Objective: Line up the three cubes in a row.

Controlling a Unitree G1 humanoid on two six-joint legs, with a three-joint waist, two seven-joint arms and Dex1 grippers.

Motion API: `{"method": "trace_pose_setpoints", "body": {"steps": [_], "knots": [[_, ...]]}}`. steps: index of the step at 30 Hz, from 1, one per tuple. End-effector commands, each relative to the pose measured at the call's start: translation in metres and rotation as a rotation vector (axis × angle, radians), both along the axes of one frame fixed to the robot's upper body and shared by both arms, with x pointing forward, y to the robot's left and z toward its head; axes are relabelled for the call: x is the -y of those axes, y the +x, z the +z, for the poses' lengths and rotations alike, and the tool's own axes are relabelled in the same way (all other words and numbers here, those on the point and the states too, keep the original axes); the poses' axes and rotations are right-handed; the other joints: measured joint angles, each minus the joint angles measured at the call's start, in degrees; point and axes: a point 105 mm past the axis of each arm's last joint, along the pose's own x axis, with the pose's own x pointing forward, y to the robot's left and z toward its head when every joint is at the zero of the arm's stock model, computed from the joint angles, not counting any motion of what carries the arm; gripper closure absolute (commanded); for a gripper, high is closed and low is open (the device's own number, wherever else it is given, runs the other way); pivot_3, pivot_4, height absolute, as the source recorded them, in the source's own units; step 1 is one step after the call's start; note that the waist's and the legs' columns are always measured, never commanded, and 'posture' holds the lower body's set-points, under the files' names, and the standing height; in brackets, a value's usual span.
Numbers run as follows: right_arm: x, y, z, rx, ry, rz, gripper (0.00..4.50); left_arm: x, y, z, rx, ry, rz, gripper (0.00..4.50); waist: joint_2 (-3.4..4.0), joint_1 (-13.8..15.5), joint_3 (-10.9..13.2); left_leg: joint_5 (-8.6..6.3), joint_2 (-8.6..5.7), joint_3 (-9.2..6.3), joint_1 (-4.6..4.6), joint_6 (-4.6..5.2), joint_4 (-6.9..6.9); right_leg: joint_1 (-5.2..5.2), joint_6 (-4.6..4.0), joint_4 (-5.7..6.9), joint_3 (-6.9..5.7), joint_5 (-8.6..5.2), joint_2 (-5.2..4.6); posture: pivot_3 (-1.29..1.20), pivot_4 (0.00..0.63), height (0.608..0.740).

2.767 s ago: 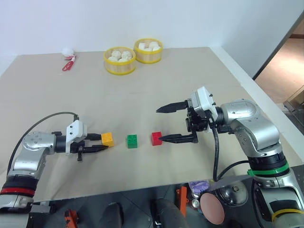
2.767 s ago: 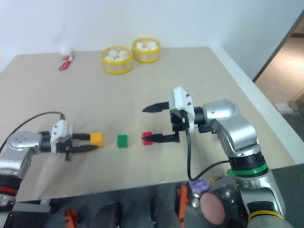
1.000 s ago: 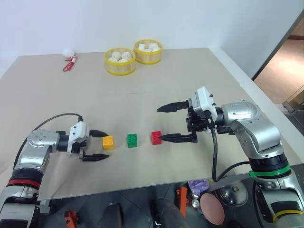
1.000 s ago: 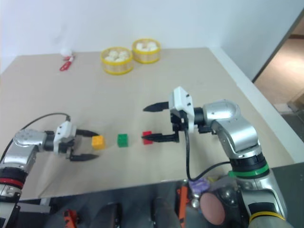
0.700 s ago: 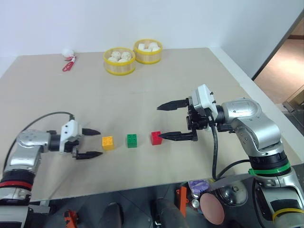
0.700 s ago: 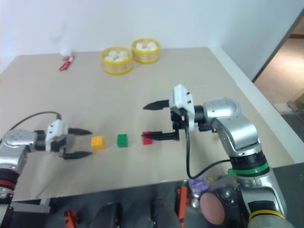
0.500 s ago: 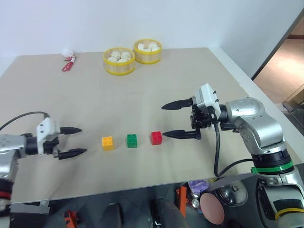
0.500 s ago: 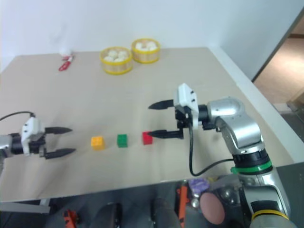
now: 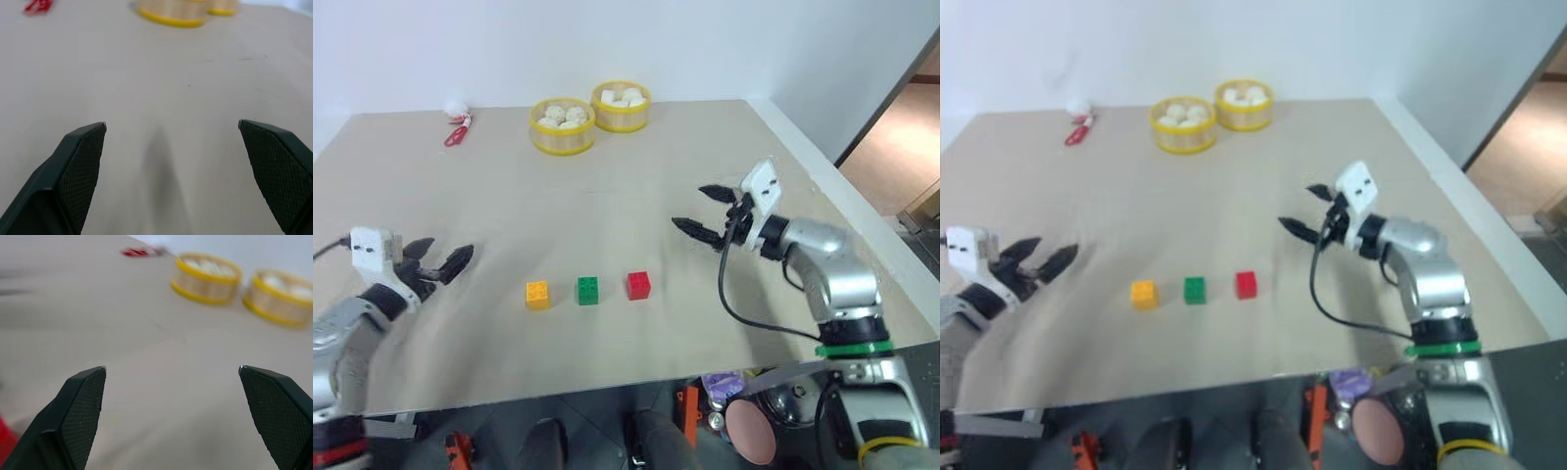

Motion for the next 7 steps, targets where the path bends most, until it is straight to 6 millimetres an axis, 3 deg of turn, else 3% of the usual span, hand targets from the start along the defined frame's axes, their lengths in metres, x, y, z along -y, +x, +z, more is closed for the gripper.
{"method": "trace_pose_setpoints", "body": {"steps": [1,7], "knots": [[0.023,0.008,0.017,0.079,0.098,-0.214,0.00,0.003,-0.008,0.013,0.064,-0.029,0.117,0.03,0.01,-0.05,0.00,0.00,-0.01,0.03,0.03,0.00,-0.01,0.00,0.00,0.00,0.04,0.00,0.00,0.00,0.150,0.740],[0.054,0.013,0.001,0.066,0.207,-0.481,0.00,0.016,-0.010,0.010,0.120,-0.072,0.189,0.03,-0.02,-0.03,-0.02,0.04,-0.11,0.02,0.12,0.04,0.11,0.14,0.05,-0.01,0.09,0.11,0.00,0.00,0.150,0.740]]}}
